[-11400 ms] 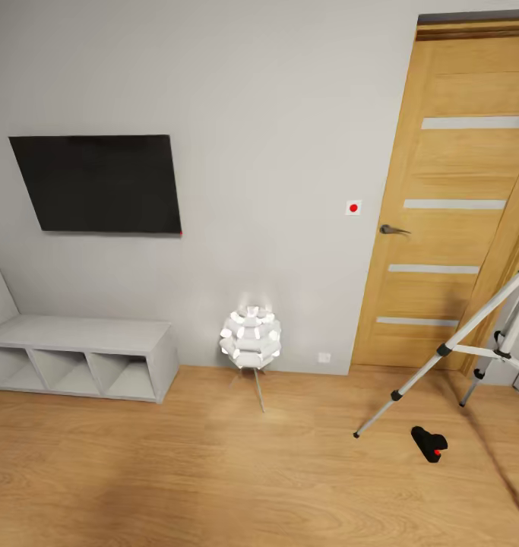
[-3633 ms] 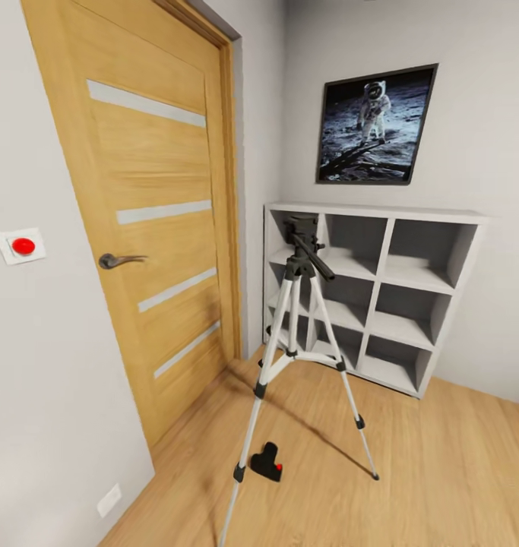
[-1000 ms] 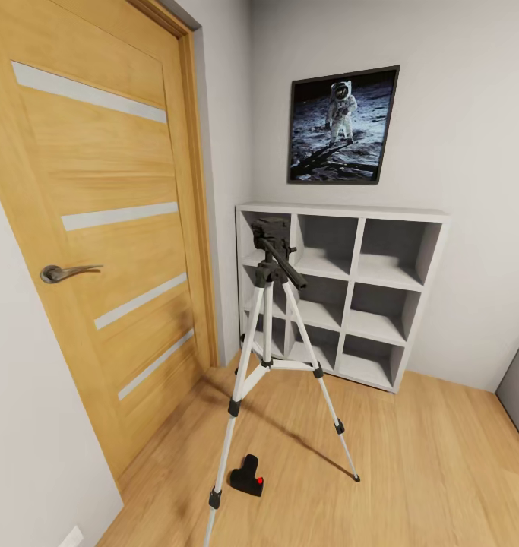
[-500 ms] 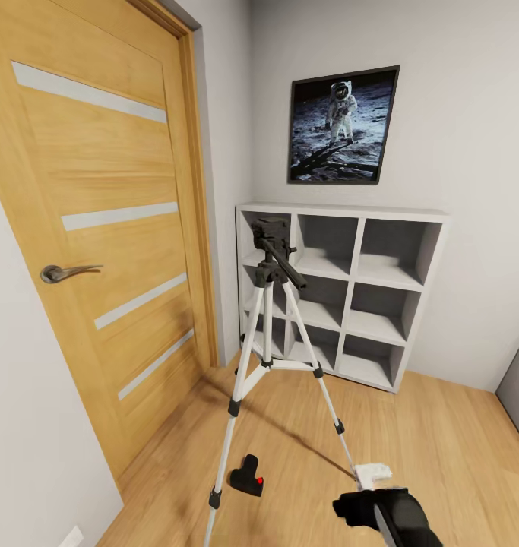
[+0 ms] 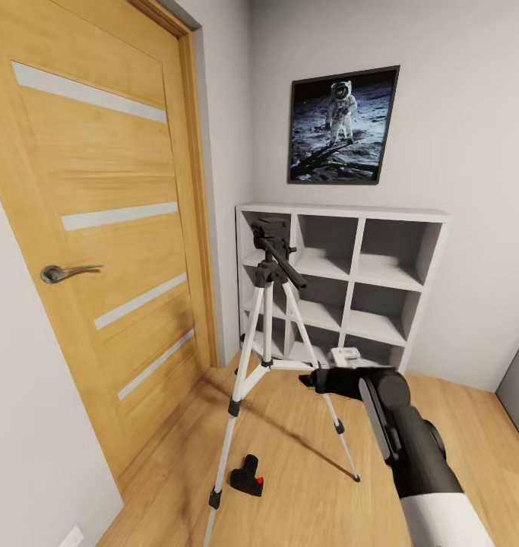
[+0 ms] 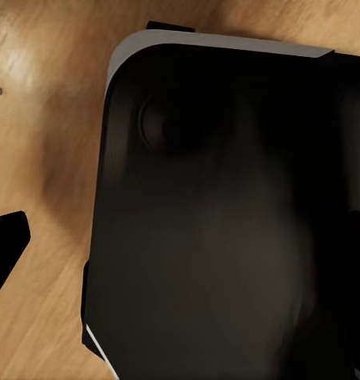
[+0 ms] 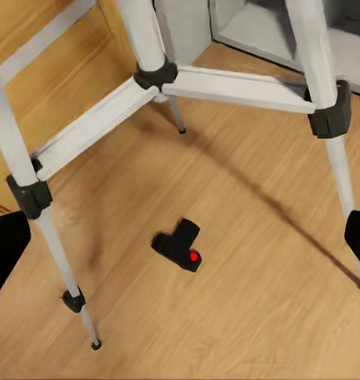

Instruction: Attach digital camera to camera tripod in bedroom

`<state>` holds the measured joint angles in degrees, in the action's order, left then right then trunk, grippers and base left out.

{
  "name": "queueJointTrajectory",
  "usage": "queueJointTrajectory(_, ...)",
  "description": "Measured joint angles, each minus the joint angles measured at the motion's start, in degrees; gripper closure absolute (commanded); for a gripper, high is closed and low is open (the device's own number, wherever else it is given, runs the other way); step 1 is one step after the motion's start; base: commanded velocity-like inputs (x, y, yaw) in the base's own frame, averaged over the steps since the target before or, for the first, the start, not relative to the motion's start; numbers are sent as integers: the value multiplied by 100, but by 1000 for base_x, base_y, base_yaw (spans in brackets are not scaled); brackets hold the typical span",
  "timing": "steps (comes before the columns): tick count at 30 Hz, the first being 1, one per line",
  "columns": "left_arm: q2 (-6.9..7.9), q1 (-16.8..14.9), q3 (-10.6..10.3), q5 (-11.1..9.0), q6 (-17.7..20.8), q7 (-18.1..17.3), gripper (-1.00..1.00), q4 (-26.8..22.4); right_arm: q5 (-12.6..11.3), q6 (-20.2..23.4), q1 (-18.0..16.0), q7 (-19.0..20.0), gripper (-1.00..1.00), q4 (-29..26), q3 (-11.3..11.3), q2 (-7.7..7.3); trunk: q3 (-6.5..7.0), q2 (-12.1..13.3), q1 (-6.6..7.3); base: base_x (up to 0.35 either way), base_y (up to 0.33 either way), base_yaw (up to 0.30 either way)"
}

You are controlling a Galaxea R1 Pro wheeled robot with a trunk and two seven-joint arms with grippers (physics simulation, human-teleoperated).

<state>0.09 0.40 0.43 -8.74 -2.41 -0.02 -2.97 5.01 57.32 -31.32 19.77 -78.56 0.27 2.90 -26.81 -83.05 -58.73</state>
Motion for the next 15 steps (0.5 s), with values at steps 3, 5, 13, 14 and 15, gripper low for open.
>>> queueJointTrajectory(3, 0, 0, 0, 0, 0, 1, -100, 0, 12, 25, -37, 11, -100, -234, 8, 41, 0, 0, 0, 0, 0, 0)
queueJointTrajectory(5, 0, 0, 0, 0, 0, 1, -100, 0, 17, 33, -53, 10, -100, -319, 17, 57, 0, 0, 0, 0, 0, 0)
queueJointTrajectory(13, 0, 0, 0, 0, 0, 2, -100, 0, 17, 13, -62, 15, -100, -369, 33, 61, 0, 0, 0, 0, 0, 0)
queueJointTrajectory(14, 0, 0, 0, 0, 0, 2, -100, 0, 17, 24, -63, 21, -100, -372, 34, 61, 0, 0, 0, 0, 0, 0)
queueJointTrajectory(15, 0, 0, 0, 0, 0, 2, -100, 0, 16, 29, -63, 24, -100, -372, 36, 62, 0, 0, 0, 0, 0, 0)
